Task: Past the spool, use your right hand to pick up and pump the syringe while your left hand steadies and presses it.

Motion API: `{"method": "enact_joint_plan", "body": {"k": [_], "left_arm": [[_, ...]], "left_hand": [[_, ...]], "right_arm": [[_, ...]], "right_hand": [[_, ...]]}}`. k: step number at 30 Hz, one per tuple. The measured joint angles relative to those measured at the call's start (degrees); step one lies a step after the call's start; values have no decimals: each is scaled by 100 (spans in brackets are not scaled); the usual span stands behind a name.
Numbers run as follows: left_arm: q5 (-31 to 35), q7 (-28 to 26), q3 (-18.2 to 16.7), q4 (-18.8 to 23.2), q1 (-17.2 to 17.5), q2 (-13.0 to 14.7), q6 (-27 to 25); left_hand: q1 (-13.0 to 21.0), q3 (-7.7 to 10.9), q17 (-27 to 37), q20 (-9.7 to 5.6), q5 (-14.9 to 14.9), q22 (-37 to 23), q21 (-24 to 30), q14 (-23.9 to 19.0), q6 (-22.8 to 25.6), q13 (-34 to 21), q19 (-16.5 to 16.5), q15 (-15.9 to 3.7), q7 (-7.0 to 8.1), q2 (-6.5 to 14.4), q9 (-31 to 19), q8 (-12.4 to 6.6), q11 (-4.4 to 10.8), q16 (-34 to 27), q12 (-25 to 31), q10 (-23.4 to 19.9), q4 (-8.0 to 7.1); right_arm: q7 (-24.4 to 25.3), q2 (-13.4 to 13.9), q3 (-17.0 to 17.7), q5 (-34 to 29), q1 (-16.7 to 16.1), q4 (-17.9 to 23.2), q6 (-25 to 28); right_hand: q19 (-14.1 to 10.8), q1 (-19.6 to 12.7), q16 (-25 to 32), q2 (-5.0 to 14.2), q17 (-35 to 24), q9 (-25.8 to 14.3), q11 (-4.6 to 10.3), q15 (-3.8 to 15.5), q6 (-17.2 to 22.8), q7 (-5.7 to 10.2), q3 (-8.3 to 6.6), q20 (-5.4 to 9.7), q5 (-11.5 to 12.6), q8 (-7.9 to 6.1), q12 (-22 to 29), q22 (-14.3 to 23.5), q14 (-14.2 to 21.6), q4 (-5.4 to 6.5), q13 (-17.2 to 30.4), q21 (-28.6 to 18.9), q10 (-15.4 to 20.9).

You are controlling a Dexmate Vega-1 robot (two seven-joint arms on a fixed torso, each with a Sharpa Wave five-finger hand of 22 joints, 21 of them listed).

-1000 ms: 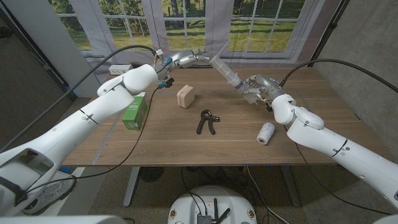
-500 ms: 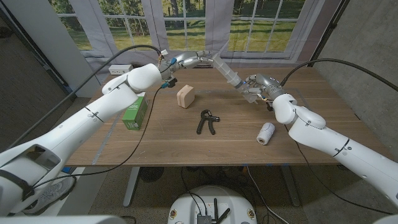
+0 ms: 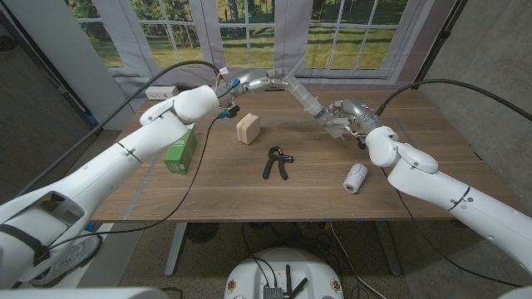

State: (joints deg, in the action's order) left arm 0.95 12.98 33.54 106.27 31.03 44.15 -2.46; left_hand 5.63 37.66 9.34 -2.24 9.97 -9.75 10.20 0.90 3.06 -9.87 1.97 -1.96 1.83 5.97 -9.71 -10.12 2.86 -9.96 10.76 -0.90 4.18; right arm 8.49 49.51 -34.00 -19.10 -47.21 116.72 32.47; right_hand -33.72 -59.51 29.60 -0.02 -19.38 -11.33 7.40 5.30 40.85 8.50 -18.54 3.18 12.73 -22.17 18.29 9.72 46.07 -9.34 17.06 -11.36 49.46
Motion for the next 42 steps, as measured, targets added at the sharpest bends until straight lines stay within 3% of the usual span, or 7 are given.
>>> {"method": "enact_joint_plan", "body": {"k": [42], "left_arm": [[213, 391, 249, 69, -223, 25, -316]], "left_hand": [[-74, 72, 1, 0, 0, 1, 44, -101, 44, 1, 0, 21, -80, -14, -2, -13, -9, 0, 0, -113, -23]], "right_arm": [[139, -51, 91, 5, -96, 75, -185]], "right_hand": [[-20, 39, -60, 39, -74, 0, 8, 25, 52, -52, 23, 19, 18, 33, -67, 0, 27, -24, 35, 0, 51]]}}
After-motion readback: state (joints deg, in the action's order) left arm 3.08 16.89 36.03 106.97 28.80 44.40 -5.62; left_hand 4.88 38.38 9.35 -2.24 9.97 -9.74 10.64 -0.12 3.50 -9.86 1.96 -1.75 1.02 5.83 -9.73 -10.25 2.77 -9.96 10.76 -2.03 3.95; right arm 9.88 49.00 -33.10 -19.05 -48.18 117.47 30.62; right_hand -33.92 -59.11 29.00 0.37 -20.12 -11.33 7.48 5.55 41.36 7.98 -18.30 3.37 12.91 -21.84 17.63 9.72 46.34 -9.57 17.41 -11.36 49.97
